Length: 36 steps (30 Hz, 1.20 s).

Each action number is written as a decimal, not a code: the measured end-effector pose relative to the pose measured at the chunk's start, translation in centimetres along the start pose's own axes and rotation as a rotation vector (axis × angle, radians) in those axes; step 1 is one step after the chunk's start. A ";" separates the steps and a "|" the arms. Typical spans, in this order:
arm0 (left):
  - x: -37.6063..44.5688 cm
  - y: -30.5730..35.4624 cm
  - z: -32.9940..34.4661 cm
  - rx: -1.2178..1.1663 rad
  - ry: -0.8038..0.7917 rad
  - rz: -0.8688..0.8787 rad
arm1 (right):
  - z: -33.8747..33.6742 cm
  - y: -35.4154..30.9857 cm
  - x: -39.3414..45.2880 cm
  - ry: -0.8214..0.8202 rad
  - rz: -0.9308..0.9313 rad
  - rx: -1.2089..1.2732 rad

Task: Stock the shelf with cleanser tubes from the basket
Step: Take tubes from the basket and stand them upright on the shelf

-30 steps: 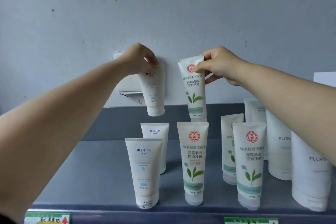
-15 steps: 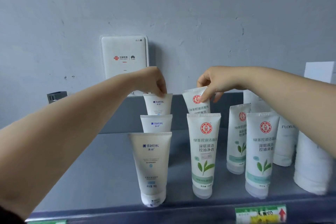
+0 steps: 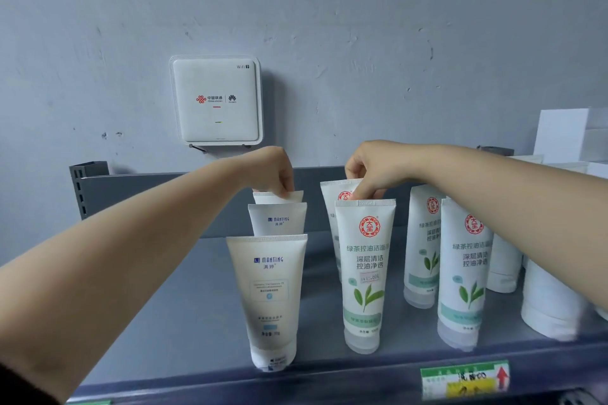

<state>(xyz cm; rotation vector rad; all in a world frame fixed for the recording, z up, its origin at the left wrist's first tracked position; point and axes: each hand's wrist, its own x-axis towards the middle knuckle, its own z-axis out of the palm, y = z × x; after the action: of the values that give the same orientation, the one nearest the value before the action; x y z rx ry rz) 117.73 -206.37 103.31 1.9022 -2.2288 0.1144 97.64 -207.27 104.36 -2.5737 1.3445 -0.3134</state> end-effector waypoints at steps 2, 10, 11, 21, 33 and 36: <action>0.1 -0.4 0.2 -0.004 0.012 -0.007 | 0.0 0.1 0.1 0.007 0.002 -0.031; 0.4 -0.8 0.8 -0.060 0.063 -0.025 | 0.2 0.1 0.0 -0.005 0.014 -0.191; 0.3 -0.9 0.9 -0.061 0.058 -0.026 | 0.2 0.0 0.0 -0.014 0.019 -0.215; -1.1 0.1 -1.7 -0.138 0.275 -0.019 | -2.6 -1.3 -2.5 0.205 0.033 -0.161; -7.0 8.3 -3.7 0.106 0.490 0.127 | -2.8 -1.6 -10.1 0.621 0.049 -0.425; -8.1 11.2 -3.2 0.168 0.517 0.169 | -2.7 -0.5 -12.5 0.638 0.037 -0.502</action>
<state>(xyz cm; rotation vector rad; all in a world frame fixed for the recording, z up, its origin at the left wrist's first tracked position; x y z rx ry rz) 108.27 -196.12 105.56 1.5215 -2.0558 0.7490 90.29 -196.99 106.04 -2.9824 1.8733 -0.9672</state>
